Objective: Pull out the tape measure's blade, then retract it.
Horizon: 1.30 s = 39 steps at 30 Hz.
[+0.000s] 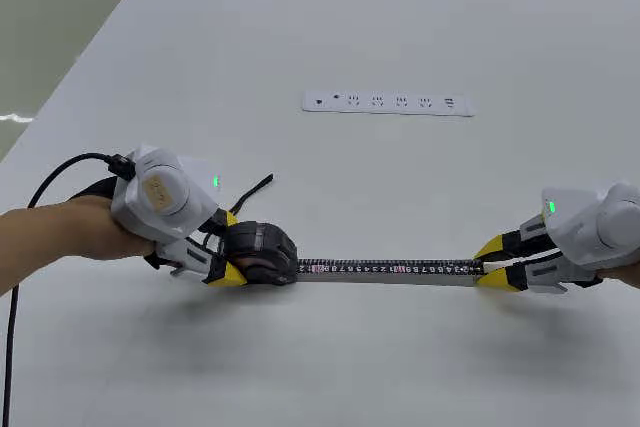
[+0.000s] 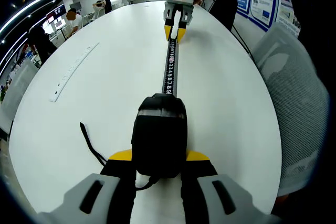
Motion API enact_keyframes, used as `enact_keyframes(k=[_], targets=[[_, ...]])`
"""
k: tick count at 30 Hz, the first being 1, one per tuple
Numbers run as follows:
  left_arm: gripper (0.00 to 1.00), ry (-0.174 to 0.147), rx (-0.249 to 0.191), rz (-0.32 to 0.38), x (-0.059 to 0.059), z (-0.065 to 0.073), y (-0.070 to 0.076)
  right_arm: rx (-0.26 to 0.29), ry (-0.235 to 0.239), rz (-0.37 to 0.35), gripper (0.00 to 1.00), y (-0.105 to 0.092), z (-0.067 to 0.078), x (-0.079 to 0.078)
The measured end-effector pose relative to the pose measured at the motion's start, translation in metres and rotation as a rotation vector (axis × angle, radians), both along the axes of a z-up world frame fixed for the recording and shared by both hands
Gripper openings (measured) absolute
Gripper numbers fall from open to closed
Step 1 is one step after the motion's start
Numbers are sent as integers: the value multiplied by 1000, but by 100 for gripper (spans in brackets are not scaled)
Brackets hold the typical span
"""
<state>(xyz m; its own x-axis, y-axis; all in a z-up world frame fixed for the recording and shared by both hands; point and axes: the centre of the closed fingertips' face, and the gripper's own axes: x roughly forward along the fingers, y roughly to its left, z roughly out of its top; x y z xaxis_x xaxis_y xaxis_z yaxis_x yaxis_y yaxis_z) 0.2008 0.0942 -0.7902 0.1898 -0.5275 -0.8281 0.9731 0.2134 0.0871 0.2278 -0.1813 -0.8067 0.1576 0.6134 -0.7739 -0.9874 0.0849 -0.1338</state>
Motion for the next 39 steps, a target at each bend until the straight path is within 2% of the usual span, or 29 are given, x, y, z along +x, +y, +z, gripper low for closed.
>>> enact_keyframes(k=[13, 21, 26, 27, 39], targets=[[27, 1, 5, -1, 0, 0, -1, -16, -5, -5, 12, -6, -1, 0], [28, 7, 37, -18, 0, 0, -2, -45, -14, 9, 13, -7, -3, 4], [28, 25, 37, -11, 2, 0, -1, -51, -14, 10, 14, -7, -5, 4], [29, 27, 39, -15, 2, 0, -1, -67, -19, 10, 14, -7, -3, 4], [32, 57, 57, 5, -1, -5, -5, -63, -5, -20, 16, -7, -2, 4]])
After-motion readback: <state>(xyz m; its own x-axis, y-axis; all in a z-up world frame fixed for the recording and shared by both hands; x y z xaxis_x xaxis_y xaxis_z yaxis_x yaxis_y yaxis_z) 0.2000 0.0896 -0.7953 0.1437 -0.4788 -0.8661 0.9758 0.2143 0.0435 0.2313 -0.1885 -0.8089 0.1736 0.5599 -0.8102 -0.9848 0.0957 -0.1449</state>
